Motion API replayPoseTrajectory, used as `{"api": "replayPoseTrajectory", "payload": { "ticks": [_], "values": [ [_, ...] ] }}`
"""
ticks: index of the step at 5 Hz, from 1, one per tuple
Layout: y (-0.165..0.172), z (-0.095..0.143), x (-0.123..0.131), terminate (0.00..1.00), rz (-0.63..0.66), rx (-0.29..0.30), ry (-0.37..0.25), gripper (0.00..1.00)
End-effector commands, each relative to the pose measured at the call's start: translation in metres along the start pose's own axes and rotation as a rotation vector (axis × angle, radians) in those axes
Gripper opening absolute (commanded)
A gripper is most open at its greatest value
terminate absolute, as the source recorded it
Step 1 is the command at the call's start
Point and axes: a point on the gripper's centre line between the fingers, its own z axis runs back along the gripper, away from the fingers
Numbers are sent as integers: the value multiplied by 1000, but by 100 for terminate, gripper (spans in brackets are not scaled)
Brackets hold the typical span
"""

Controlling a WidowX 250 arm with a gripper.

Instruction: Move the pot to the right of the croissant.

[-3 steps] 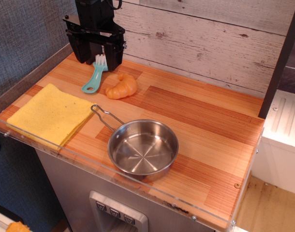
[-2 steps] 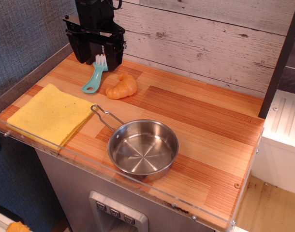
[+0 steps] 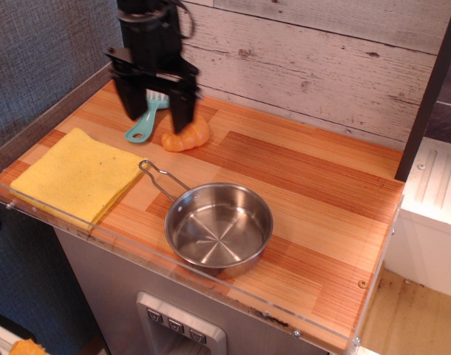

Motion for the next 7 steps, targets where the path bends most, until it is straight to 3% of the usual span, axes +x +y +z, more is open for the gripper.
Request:
{"api": "replayPoseTrajectory", "payload": {
  "ticks": [1,3,4,6,7],
  "values": [
    [-80,29,-36,0,-207,-20,-102,100],
    [-112,-26,-61,0,-169,-8,-17,100],
    [-119,-50,-62,0,-167,25,10,100],
    [-134,-71,-64,0,-194,56,8,100],
    [-137,-77,-64,0,-219,67,17,0]
  ]
}}
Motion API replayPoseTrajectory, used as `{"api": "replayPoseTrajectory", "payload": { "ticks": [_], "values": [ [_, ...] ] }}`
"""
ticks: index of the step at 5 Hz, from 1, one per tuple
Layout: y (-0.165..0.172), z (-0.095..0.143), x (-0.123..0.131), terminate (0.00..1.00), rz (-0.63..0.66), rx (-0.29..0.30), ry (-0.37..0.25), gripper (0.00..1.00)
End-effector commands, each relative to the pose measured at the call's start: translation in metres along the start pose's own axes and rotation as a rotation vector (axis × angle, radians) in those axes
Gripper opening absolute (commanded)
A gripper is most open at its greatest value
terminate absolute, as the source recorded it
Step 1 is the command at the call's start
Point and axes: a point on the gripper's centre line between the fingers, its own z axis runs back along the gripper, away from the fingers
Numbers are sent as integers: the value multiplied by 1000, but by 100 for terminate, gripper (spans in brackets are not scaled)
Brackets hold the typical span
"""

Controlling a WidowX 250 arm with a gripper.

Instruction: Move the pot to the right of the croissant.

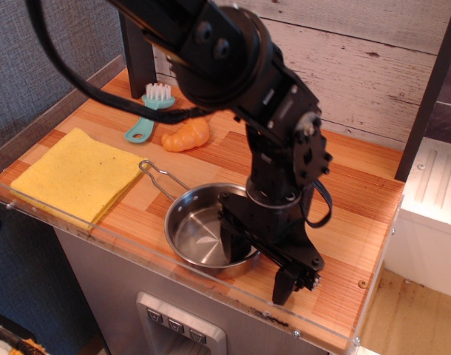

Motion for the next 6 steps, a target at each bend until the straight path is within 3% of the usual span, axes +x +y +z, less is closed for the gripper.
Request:
{"api": "replayPoseTrajectory", "payload": {
  "ticks": [1,3,5,6],
  "values": [
    [0,3,1,0,-40,6,-19,0],
    [4,16,-5,0,-111,2,-29,0],
    [10,53,-10,0,-169,-5,-108,0],
    [2,73,7,0,-245,25,-154,0]
  ]
}}
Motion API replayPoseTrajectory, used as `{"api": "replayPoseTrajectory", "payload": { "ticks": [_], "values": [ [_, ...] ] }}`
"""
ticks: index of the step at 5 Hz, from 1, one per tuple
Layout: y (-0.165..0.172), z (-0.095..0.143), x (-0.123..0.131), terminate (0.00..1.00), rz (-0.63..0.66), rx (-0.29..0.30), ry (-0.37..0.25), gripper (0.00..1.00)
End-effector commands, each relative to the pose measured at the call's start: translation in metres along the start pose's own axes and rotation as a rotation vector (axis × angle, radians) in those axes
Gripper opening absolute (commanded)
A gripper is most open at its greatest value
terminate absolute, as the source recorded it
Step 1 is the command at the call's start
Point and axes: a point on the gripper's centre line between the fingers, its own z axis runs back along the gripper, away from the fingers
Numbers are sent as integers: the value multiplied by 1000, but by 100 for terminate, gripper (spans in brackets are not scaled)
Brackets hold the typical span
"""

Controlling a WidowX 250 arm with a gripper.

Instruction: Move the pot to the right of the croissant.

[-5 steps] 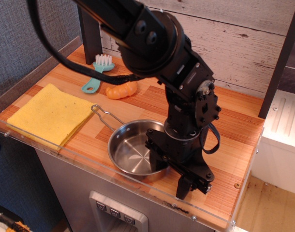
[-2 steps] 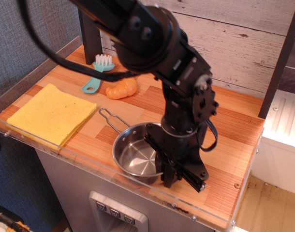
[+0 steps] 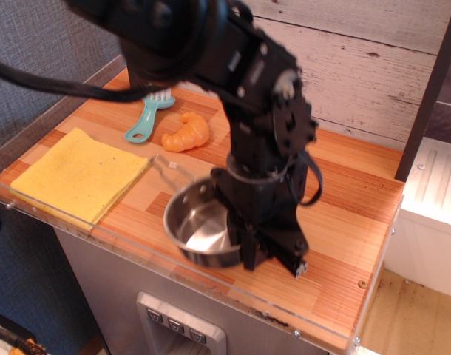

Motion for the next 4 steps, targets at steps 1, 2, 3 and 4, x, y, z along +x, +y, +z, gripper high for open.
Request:
{"api": "replayPoseTrajectory", "payload": {
  "ticks": [1,2,3,4],
  "values": [
    [1,34,49,0,-66,42,-104,0],
    [10,27,93,0,-8,45,-119,0],
    [23,33,100,0,31,54,-99,0],
    [41,0,127,0,73,56,-62,0]
  ]
}}
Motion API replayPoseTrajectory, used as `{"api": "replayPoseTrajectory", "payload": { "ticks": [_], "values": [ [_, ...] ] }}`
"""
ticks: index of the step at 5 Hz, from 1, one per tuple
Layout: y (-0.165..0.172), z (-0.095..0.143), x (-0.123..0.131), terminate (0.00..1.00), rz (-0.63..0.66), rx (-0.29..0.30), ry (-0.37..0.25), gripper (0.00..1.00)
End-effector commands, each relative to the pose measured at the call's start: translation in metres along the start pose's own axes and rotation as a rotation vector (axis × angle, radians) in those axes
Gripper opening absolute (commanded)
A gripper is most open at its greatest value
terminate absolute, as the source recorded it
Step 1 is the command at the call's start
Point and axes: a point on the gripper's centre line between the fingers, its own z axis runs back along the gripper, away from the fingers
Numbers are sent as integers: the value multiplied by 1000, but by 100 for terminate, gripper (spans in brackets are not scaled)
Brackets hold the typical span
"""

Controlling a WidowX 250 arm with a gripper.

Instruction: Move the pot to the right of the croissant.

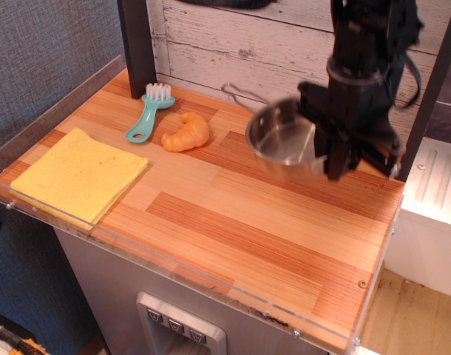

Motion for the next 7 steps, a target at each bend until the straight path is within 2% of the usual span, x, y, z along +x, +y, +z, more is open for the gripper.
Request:
{"api": "replayPoseTrajectory", "payload": {
  "ticks": [1,2,3,4,5,7],
  "values": [
    [33,-48,23,0,75,18,52,0],
    [39,-71,21,0,91,14,101,0],
    [31,-74,22,0,64,6,104,0],
    [19,-65,21,0,22,-7,81,0],
    [18,-56,22,0,21,-9,61,100],
    [60,-27,25,0,128,-30,-9,100]
  ]
}}
